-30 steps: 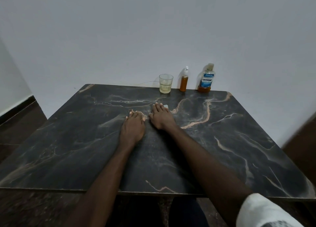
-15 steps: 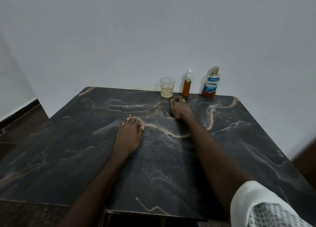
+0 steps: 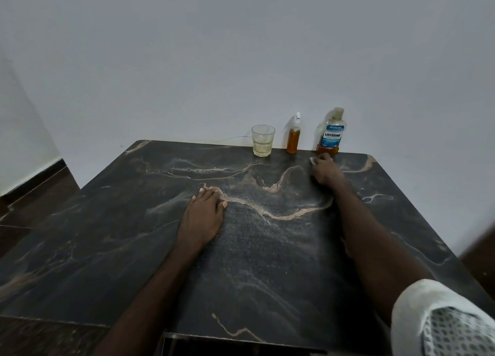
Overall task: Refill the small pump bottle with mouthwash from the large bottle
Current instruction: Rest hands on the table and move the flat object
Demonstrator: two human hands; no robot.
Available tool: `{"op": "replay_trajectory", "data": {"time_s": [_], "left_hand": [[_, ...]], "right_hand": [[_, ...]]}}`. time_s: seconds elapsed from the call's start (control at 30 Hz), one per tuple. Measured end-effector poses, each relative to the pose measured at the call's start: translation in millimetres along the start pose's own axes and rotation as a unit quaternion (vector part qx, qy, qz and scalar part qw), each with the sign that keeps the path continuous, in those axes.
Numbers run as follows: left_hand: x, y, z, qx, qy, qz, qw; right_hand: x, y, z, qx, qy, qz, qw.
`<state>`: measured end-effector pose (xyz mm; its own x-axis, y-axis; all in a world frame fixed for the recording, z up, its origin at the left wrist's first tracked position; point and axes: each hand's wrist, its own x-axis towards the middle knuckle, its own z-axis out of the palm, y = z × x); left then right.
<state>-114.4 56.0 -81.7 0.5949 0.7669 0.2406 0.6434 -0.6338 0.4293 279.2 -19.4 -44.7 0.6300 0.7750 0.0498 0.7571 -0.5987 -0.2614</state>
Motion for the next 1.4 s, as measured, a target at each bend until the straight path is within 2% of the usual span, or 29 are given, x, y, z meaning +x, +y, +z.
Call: {"op": "replay_trajectory", "data": {"time_s": [0.17,0.4,0.47,0.6,0.8,0.9,1.13,1.4], "left_hand": [[0.2,1.0,0.7,0.005,0.0,-0.001,1.0],[-2.7,6.3,-2.7,0.015,0.004,-0.006,1.0],[-2.5,6.9,-1.6,0.02,0.006,-0.008,1.0],[-1.8,5.8,0.5,0.032,0.001,-0.011,0.999],[-3.4,7.3,2.6,0.068,0.004,-0.01,0.998],[-4.7,7.5,2.5,0.071,0.023,-0.018,0.997],[-10.2,10.4,-4.6,0.088,0.045,-0.041,0.994],[-9.2,7.5,-4.4,0.087,0.018,-0.051,0.995]], "right_hand": [[-10.3,82.8,-16.6,-0.005,-0.006,0.038,0.999],[-18.4,88.8,-7.2,-0.046,-0.004,0.074,0.996],[-22.1,71.3,6.5,-0.055,-0.015,0.092,0.994],[-56.1,-22.3,10.2,-0.039,-0.021,0.091,0.995],[-63.5,-154.2,46.1,-0.032,-0.074,-0.027,0.996],[-73.9,-197.6,57.1,-0.032,-0.081,-0.065,0.994],[-140.0,-204.7,63.8,-0.047,-0.064,-0.147,0.986],[-264.9,-190.2,59.9,-0.035,-0.044,-0.163,0.985]]}}
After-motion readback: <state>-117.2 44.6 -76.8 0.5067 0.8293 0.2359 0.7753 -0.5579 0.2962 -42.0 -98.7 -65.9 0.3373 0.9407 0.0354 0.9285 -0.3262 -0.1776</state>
